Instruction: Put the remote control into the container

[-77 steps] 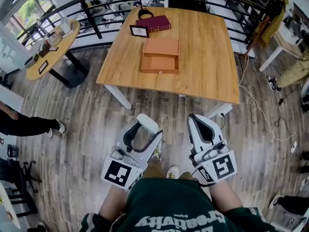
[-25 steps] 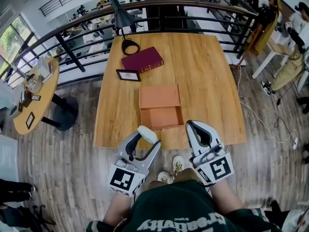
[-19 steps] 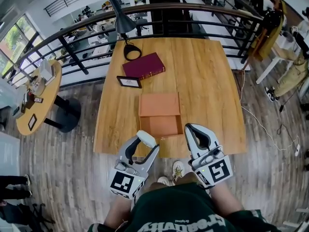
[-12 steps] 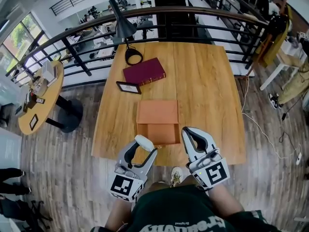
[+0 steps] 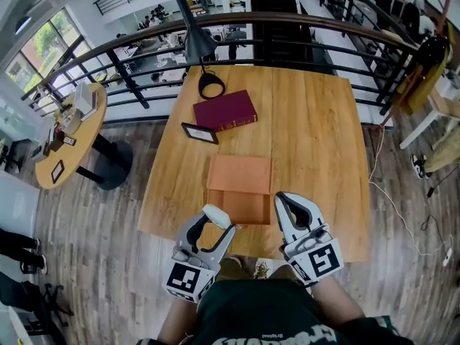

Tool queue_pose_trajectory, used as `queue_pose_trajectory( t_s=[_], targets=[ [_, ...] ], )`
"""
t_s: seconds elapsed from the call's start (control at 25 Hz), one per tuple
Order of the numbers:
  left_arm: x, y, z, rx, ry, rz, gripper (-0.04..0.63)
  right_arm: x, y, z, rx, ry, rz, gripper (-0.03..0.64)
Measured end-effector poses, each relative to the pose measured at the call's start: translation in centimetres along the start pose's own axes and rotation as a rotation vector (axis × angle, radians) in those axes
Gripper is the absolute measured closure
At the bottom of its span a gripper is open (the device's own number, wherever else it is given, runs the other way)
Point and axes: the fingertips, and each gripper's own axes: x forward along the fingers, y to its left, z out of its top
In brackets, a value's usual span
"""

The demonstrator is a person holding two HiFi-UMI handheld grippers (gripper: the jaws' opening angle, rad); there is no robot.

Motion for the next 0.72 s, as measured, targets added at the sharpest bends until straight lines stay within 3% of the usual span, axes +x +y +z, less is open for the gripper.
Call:
queue_pose_trajectory(
  t_s=[0.48, 0.72],
  targets=[
    [1.2, 1.7, -0.4, -0.003, 0.013, -0.021, 0.35, 2.8, 0.7, -1.1, -0.014, 0.016, 0.033, 0.6],
    [2.4, 3.0, -2.0, 0.067, 0.105, -0.041, 0.351, 4.1, 0.8, -1.9, -0.024, 0.029, 0.019, 0.6]
  ],
)
